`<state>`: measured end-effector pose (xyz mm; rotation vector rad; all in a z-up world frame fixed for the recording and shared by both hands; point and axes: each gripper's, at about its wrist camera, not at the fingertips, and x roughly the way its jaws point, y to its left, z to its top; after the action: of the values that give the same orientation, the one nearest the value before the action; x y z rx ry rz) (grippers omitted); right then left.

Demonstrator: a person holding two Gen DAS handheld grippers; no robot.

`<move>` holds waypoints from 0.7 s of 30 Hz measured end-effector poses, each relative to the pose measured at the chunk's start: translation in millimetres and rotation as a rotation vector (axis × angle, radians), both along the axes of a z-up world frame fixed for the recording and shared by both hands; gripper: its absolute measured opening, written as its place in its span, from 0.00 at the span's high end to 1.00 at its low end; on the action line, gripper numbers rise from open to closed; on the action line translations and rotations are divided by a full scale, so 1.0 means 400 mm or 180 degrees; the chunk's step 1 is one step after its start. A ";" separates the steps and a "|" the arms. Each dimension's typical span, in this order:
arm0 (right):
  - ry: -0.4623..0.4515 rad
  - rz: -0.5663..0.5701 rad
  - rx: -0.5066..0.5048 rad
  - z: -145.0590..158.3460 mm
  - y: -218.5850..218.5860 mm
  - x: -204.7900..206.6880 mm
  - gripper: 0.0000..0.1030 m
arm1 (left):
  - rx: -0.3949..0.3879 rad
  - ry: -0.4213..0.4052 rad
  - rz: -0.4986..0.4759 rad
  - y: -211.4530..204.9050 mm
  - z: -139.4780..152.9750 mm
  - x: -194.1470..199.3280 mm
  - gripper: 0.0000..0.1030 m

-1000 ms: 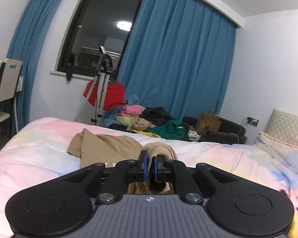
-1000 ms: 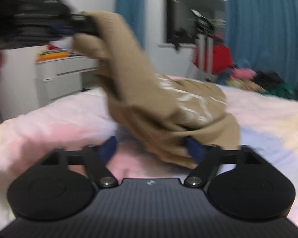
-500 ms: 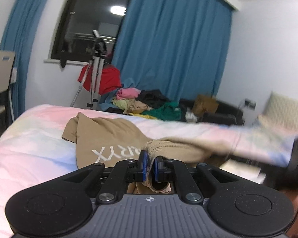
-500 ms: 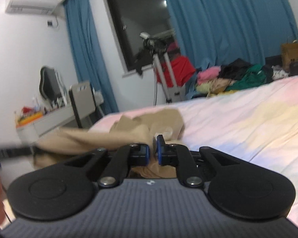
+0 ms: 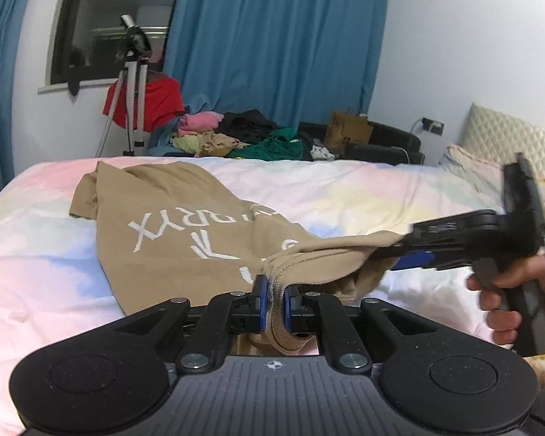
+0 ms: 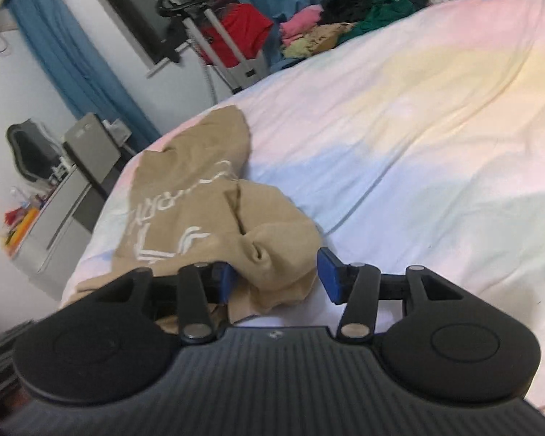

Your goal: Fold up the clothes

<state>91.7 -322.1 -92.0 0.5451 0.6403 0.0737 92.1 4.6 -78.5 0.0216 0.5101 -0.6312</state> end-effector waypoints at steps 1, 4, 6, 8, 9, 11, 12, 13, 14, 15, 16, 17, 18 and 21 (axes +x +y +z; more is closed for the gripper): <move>-0.0033 0.0001 -0.0036 0.011 0.000 -0.011 0.38 | -0.0038 0.0035 0.0032 0.008 0.000 0.009 0.91; -0.0073 -0.0048 -0.0059 0.032 -0.015 -0.040 0.26 | -0.0146 0.0107 0.0109 0.022 0.007 0.020 0.91; -0.0087 -0.0111 -0.0141 0.037 -0.020 -0.050 0.26 | -0.0222 0.0144 0.0152 0.030 0.013 0.023 0.91; -0.0142 -0.0174 -0.0317 0.046 -0.020 -0.054 0.26 | -0.0283 0.0144 0.0186 0.035 0.023 0.025 0.91; -0.0143 -0.0188 -0.0387 0.049 -0.018 -0.053 0.26 | -0.0290 0.0127 0.0203 0.037 0.028 0.024 0.91; -0.0154 -0.0132 -0.0443 0.047 -0.009 -0.048 0.26 | -0.0292 0.0103 0.0212 0.035 0.034 0.021 0.90; -0.0179 -0.0060 -0.0440 0.045 0.001 -0.051 0.26 | -0.0294 0.0093 0.0214 0.034 0.037 0.019 0.90; -0.0214 0.0028 -0.0446 0.044 0.015 -0.053 0.26 | -0.0296 0.0082 0.0215 0.033 0.039 0.018 0.90; -0.0264 0.0145 -0.0469 0.044 0.036 -0.055 0.26 | -0.0292 0.0067 0.0214 0.031 0.042 0.014 0.90; -0.0324 0.0267 -0.0515 0.046 0.060 -0.058 0.26 | -0.0278 0.0040 0.0211 0.028 0.045 0.010 0.89; -0.0417 0.0400 -0.0633 0.051 0.094 -0.067 0.26 | -0.0250 0.0000 0.0210 0.026 0.048 0.006 0.89; -0.0541 0.0517 -0.0827 0.056 0.136 -0.080 0.26 | -0.0209 -0.0046 0.0211 0.023 0.051 0.001 0.88; -0.0667 0.0605 -0.1046 0.061 0.179 -0.095 0.26 | -0.0168 -0.0092 0.0212 0.020 0.055 -0.003 0.88; -0.0983 0.1004 -0.1801 0.056 0.319 -0.138 0.28 | -0.0158 -0.0173 0.0206 0.021 0.065 -0.014 0.88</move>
<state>36.4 -194.5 -69.8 -0.1177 0.4121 0.2592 86.6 13.1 -52.7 -0.0246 0.4409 -0.5782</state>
